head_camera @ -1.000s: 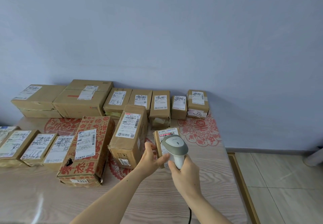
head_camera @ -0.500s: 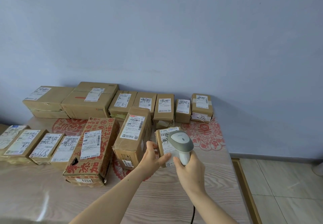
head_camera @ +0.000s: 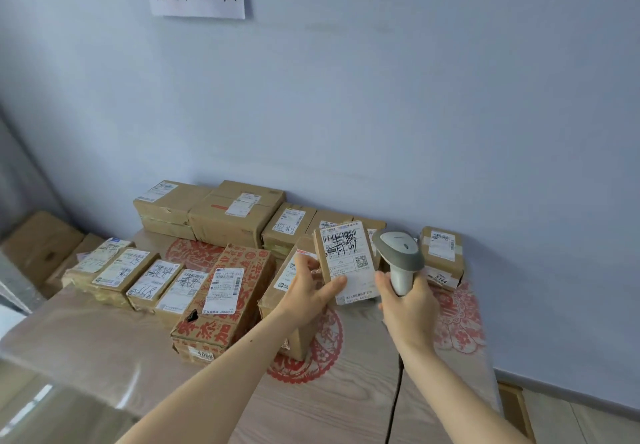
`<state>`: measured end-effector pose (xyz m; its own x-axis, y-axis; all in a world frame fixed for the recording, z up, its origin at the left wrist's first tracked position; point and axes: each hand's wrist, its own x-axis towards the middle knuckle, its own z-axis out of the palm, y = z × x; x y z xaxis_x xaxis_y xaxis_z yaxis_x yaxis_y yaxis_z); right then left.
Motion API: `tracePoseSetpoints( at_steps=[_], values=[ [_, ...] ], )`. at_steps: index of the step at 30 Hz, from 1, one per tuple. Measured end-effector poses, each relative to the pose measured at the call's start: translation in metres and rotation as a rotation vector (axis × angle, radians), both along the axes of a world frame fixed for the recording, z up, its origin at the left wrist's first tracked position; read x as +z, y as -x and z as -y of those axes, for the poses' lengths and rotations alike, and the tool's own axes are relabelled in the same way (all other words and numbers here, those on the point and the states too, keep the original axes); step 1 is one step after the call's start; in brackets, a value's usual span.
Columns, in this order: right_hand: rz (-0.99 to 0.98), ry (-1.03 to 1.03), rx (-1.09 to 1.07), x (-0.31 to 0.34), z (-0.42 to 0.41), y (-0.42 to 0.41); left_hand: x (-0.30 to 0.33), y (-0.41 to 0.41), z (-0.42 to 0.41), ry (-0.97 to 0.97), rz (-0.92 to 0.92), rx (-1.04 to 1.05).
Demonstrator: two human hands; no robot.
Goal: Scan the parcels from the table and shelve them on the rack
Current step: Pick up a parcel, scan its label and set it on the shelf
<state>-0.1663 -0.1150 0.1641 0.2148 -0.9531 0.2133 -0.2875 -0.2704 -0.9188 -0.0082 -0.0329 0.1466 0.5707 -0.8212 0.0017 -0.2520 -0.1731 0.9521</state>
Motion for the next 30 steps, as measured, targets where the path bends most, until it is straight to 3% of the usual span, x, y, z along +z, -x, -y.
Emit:
tracePoseSetpoints(
  at_steps=[12, 21, 30],
  values=[
    [0.079, -0.015, 0.43, 0.057, -0.068, -0.109, 0.066, -0.065, -0.122, 0.117, 0.092, 0.362],
    [0.107, -0.021, 0.766, 0.11, -0.212, -0.222, 0.114, -0.15, -0.301, 0.141, 0.188, 0.636],
    [0.179, 0.022, 0.943, 0.144, -0.393, -0.339, 0.154, -0.23, -0.489, 0.192, 0.313, 0.798]
  ],
)
